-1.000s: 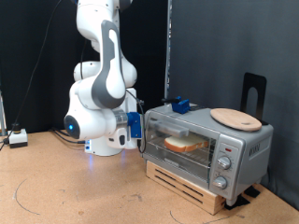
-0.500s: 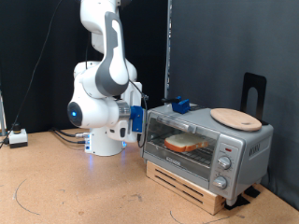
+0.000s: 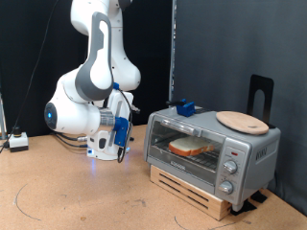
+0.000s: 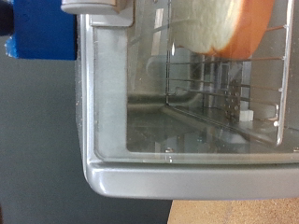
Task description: Make a piece of toast with the oven
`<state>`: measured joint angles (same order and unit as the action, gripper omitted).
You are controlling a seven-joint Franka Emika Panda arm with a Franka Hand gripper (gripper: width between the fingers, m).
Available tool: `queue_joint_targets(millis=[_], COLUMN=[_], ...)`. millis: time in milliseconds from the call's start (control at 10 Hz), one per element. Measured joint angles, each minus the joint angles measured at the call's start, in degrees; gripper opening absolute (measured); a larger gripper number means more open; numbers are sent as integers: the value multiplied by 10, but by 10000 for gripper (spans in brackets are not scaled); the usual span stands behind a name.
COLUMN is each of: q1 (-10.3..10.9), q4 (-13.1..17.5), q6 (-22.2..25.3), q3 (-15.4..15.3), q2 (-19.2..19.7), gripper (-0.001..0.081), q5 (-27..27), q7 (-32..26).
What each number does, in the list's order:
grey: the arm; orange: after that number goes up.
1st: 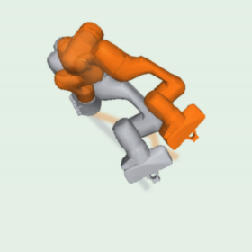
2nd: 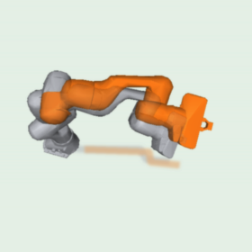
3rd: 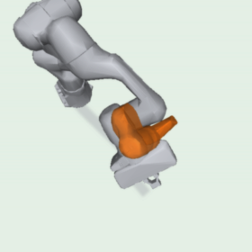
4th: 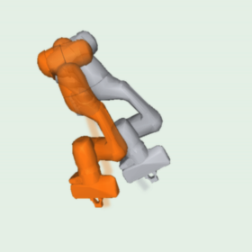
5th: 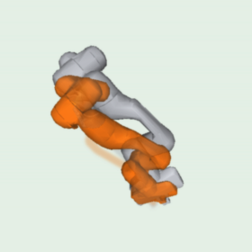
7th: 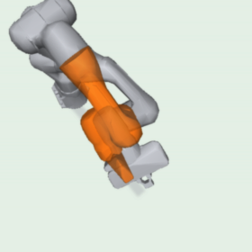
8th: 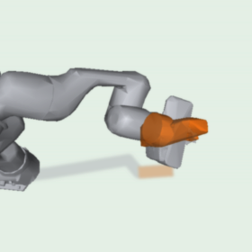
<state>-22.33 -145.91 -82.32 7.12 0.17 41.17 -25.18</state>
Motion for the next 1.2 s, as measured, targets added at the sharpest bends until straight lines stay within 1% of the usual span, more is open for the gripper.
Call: queue_joint_targets(millis=[100,200,300,400,500,600,700,800,900,1000,1100,1200], q1=[0,1,3,5,9,14,20,27,26,26,27,30], q4=[3,15,32,44,53,63,72,76,76,81,96,108], q6=[13,34,41,34,17,-7,-45,-66,-60,-41,-34,-47], q3=[-2,-6,-14,-23,-32,-40,-49,-54,-54,-55,-62,-69], q2=[2,9,24,39,52,62,69,74,74,79,94,110], gripper=[809,809,809,809,809,809,809,809,809,809,809,809], q5=[22,50,81,111,138,161,183,191,191,196,219,244], q7=[-9,-30,-44,-41,-21,-4,1,3,3,2,-6,-8])
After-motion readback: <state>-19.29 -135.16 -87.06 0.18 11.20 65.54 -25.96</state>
